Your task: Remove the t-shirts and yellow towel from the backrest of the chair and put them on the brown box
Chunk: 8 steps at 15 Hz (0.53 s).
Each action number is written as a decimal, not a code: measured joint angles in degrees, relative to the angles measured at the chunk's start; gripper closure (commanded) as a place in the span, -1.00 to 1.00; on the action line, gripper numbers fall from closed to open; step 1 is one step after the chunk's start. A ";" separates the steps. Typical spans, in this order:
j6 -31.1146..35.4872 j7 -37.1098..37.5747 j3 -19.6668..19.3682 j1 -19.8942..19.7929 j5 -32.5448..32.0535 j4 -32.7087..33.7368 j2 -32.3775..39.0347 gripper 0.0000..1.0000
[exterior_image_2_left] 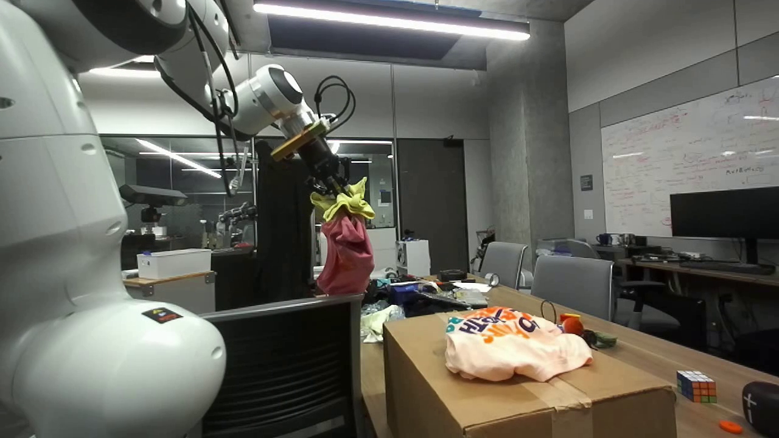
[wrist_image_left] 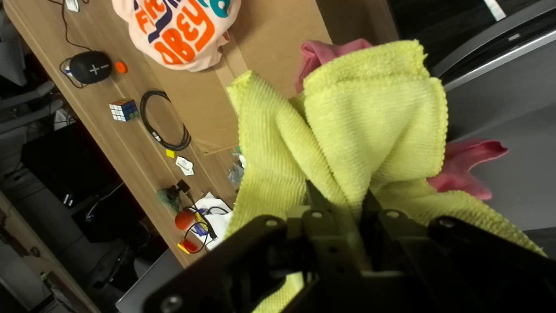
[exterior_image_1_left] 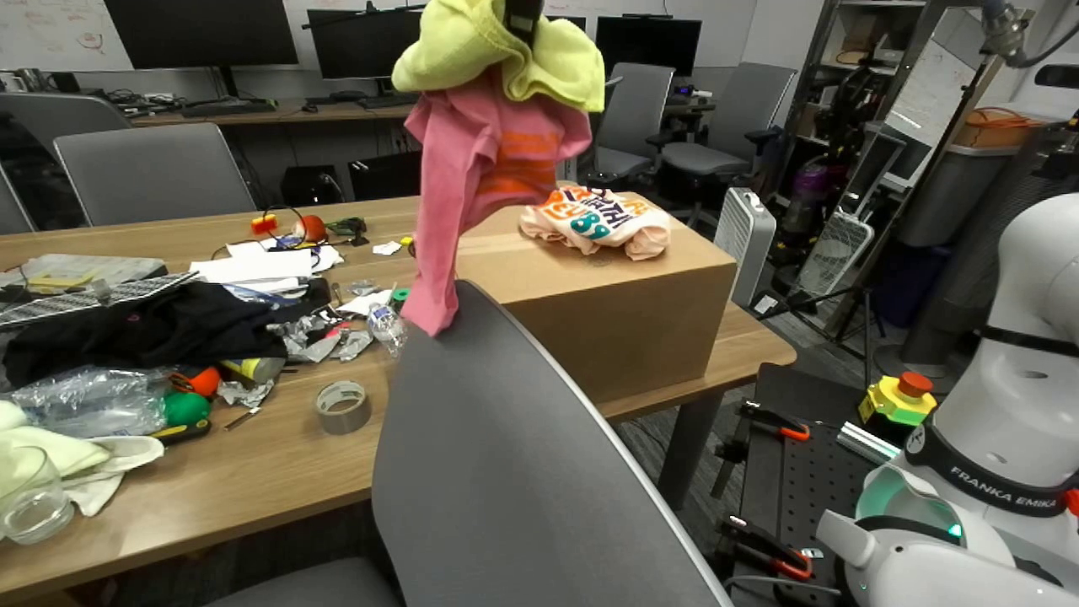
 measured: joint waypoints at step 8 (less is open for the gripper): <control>-5.65 2.00 -0.16 -2.00 -2.73 6.69 -0.39 0.86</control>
